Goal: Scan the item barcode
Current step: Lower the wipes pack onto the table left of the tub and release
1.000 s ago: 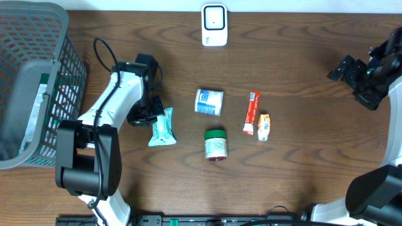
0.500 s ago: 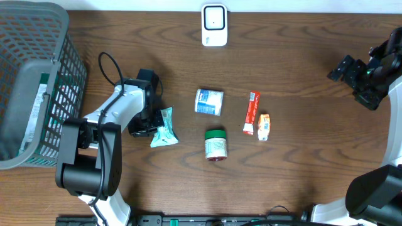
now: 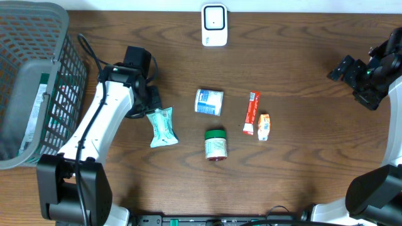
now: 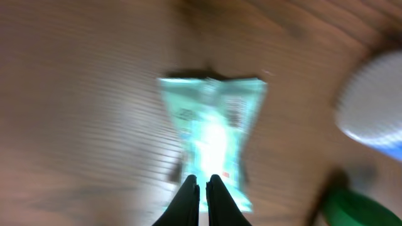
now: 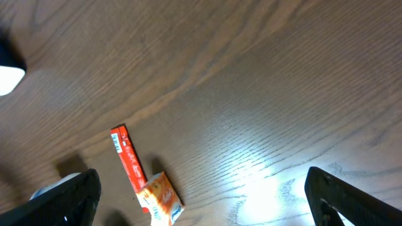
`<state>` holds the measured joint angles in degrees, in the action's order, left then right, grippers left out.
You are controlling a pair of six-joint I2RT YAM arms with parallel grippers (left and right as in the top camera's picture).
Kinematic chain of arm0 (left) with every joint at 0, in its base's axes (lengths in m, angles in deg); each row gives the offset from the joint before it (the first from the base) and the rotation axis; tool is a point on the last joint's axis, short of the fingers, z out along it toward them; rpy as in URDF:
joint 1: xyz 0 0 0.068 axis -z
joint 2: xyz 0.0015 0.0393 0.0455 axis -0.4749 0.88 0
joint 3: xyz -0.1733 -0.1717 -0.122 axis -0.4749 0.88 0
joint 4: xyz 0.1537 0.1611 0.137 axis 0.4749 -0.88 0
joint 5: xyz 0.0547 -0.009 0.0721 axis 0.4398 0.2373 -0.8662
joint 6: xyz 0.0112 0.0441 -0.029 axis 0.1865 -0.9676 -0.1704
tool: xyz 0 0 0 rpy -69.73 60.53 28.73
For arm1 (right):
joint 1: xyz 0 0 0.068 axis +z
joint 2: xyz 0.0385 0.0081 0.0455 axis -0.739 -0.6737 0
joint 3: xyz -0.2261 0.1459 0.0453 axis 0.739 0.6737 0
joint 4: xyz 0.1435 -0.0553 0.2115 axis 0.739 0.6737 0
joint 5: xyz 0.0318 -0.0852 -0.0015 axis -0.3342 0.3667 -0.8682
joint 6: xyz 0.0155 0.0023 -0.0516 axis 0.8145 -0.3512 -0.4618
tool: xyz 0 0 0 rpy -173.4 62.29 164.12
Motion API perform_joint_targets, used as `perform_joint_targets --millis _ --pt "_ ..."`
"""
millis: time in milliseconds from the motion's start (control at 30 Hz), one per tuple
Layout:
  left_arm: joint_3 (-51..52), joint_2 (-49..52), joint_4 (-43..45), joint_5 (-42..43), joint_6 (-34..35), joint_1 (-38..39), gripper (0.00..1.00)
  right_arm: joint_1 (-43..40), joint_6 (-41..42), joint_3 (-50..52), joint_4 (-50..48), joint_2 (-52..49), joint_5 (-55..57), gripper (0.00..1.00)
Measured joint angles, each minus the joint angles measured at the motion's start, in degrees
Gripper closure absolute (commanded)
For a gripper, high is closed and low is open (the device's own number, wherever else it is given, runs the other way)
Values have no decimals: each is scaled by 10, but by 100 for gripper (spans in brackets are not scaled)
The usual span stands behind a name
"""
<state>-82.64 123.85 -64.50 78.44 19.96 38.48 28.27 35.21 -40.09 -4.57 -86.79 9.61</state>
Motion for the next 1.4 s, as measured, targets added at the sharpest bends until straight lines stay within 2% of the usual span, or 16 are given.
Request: perform_joint_targets --millis 133,267,733,933,1067,1233,1400 --pt "9 21 1 72 -38 0 93 0 0 0 0 0 0 1" --pt "25 49 7 109 -57 0 93 0 0 0 0 0 0 1" --pt "115 98 118 146 -65 -3 93 0 0 0 0 0 0 1" --pt "118 98 116 156 -59 -7 93 0 0 0 0 0 0 1" --pt "108 96 78 154 -59 -5 93 0 0 0 0 0 0 1" --pt "101 41 74 137 -57 -3 93 0 0 0 0 0 0 1" --pt "78 -56 76 79 -37 -3 93 0 0 0 0 0 0 1"
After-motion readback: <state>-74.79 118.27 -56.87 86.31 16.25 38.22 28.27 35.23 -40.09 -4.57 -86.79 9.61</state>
